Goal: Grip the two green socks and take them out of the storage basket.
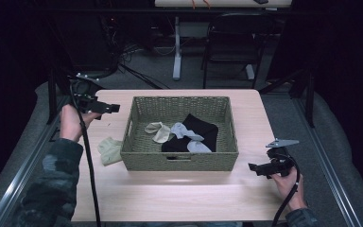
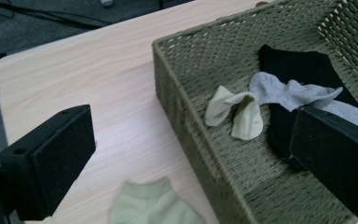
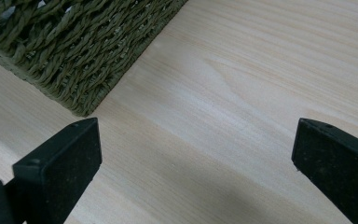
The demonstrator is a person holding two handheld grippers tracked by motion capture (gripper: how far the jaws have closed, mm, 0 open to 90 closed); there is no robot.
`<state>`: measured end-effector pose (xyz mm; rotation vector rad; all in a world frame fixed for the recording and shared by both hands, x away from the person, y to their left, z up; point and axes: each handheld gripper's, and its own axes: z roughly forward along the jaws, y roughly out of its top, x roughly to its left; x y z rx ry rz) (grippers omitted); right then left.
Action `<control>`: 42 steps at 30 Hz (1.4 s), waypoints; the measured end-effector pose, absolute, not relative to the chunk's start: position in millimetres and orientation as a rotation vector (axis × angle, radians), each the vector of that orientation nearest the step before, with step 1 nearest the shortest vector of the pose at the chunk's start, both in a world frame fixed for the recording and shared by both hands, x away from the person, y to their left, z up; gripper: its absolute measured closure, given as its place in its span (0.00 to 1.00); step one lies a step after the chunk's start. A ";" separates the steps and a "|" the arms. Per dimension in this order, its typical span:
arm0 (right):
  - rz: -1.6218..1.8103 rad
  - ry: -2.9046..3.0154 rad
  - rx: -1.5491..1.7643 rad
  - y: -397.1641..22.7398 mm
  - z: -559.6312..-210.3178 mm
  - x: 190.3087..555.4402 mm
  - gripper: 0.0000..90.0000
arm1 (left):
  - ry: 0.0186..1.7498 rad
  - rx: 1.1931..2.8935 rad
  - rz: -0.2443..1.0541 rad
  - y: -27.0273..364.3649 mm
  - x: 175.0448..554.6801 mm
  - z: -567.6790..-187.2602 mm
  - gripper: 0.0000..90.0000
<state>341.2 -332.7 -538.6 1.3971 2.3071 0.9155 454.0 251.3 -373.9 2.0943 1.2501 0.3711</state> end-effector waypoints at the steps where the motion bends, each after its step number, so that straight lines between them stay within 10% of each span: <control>1: 0.912 2.307 1.396 -332.8 -538.6 341.2 0.01 | 1.244 2.098 0.374 246.8 456.0 -374.2 0.00; 42: 0.917 2.308 1.395 -334.9 -538.1 340.0 0.01 | 1.108 2.359 0.185 115.0 524.5 -471.1 0.09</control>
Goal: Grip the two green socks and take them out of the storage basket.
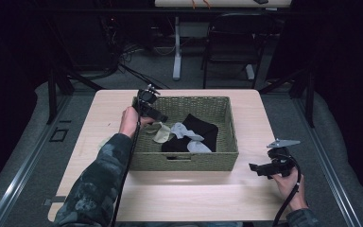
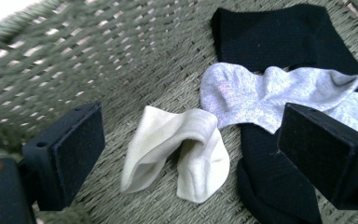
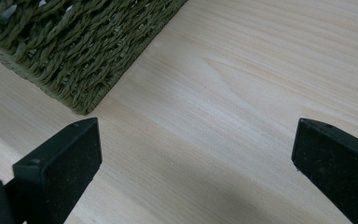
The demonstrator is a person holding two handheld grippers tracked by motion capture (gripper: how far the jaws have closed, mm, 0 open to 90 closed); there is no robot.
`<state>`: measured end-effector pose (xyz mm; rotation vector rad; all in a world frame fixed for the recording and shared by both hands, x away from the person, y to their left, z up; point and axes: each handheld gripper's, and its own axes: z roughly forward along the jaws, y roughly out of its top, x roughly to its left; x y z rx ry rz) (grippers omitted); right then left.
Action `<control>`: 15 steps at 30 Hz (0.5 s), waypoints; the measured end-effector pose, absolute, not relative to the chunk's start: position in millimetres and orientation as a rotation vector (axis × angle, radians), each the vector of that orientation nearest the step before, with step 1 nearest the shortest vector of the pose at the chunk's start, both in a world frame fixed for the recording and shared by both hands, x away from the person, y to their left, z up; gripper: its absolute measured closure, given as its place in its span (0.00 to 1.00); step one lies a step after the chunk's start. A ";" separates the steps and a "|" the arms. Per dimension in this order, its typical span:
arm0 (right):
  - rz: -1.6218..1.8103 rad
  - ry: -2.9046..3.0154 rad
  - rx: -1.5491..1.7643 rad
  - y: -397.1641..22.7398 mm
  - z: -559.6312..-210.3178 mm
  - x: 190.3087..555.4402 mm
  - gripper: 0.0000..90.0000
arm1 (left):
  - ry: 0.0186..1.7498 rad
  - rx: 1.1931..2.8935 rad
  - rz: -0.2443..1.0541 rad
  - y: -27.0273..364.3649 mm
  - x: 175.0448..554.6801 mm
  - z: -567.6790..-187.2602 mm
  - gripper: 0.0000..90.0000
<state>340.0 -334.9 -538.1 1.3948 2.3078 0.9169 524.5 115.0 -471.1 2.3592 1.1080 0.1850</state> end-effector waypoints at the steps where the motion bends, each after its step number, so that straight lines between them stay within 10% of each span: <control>1: 0.918 2.308 1.394 -335.0 -538.2 340.1 0.01 | 1.107 2.363 0.182 113.8 524.9 -473.2 0.10; 15: 0.907 2.312 1.393 -336.1 -538.5 340.4 0.01 | 1.147 2.408 0.123 105.6 532.8 -507.3 0.17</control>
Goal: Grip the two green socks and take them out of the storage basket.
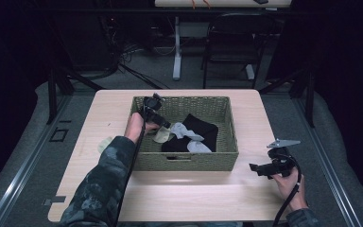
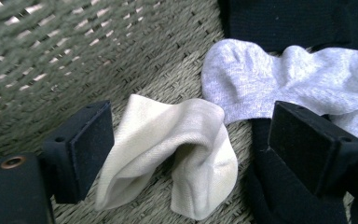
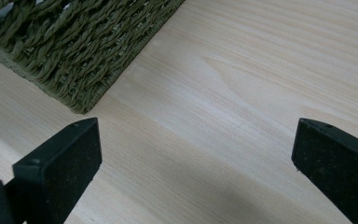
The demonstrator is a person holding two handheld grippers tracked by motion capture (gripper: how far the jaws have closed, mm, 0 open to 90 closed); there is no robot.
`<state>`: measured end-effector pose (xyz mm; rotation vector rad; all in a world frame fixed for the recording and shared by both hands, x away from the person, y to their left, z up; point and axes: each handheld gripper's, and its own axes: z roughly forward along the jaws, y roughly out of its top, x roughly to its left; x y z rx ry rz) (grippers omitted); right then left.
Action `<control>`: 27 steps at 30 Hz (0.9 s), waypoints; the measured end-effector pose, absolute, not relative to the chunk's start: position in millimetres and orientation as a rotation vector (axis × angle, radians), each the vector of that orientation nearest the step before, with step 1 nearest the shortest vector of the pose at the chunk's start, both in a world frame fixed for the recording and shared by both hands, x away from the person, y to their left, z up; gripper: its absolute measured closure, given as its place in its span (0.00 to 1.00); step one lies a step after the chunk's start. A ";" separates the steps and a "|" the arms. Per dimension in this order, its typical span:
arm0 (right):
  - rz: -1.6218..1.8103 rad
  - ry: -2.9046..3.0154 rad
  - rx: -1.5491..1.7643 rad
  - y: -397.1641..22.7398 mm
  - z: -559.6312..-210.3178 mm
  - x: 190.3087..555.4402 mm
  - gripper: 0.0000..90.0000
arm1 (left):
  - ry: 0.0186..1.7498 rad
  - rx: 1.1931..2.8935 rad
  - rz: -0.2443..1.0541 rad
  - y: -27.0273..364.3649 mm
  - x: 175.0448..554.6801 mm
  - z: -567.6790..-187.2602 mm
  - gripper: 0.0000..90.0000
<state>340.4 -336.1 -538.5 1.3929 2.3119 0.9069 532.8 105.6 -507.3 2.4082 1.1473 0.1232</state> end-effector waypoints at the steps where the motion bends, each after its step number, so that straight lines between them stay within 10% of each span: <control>1: 0.906 2.314 1.394 -336.4 -538.6 340.5 0.01 | 1.158 2.414 0.117 104.5 532.9 -508.9 0.18; 10: 0.909 2.313 1.394 -336.6 -539.5 341.0 0.01 | 1.213 2.484 0.130 100.2 532.7 -514.8 0.43; 18: 0.909 2.306 1.397 -337.2 -539.1 340.7 0.02 | 1.161 2.510 0.105 101.5 526.8 -509.0 0.89; 27: 0.907 2.308 1.395 -336.4 -539.3 341.1 0.02 | 1.095 2.507 0.105 108.5 516.0 -479.0 0.92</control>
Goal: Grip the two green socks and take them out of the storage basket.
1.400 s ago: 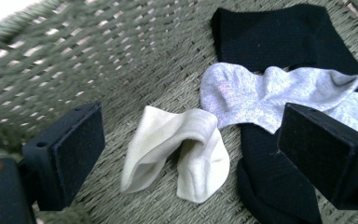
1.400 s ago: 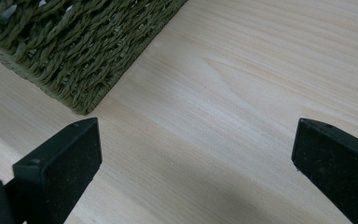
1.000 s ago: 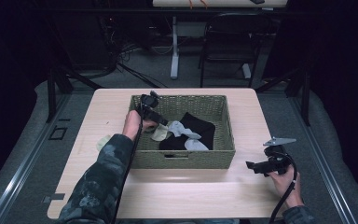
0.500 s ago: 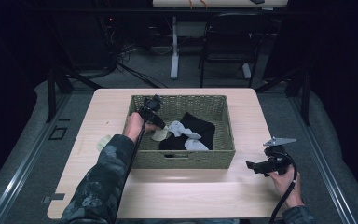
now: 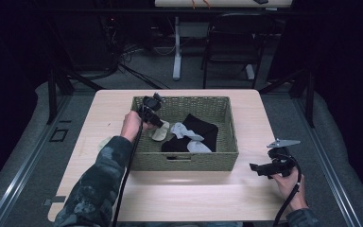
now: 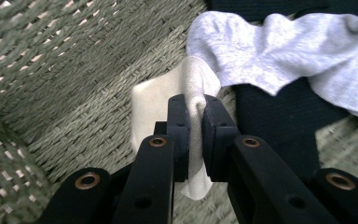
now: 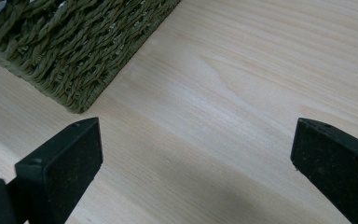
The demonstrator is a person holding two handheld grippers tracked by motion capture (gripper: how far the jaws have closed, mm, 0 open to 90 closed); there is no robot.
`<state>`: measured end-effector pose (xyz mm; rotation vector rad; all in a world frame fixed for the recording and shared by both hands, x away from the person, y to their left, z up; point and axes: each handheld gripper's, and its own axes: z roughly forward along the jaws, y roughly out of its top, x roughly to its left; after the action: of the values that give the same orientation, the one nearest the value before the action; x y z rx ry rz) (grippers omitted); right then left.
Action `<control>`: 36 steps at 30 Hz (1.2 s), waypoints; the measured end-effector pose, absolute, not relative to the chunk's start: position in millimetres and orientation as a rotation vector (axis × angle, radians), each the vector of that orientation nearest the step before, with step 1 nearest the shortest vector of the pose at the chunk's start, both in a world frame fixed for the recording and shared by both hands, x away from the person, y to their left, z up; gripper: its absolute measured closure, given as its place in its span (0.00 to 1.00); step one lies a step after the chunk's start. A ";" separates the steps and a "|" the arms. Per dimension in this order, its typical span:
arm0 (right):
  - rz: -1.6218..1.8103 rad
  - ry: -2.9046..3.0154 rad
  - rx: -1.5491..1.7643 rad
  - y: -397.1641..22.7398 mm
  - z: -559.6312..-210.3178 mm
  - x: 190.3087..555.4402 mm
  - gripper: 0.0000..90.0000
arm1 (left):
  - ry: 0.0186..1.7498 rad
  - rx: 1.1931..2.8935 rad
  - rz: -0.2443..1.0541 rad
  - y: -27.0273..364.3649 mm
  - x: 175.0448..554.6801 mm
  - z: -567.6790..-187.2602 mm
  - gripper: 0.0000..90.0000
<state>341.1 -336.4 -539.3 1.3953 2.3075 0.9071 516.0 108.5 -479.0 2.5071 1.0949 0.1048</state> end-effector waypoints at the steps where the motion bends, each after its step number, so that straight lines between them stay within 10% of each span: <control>1: 0.909 2.306 1.397 -335.9 -539.2 341.1 0.02 | 1.092 2.502 0.103 109.7 515.1 -475.0 0.92; 36: 0.880 2.323 1.405 -335.6 -540.4 339.0 0.02 | 1.094 2.451 0.221 164.3 497.5 -324.2 0.93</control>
<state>339.0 -335.6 -540.4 1.4053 2.3227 0.8801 497.5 164.3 -324.2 2.4511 1.0936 0.2213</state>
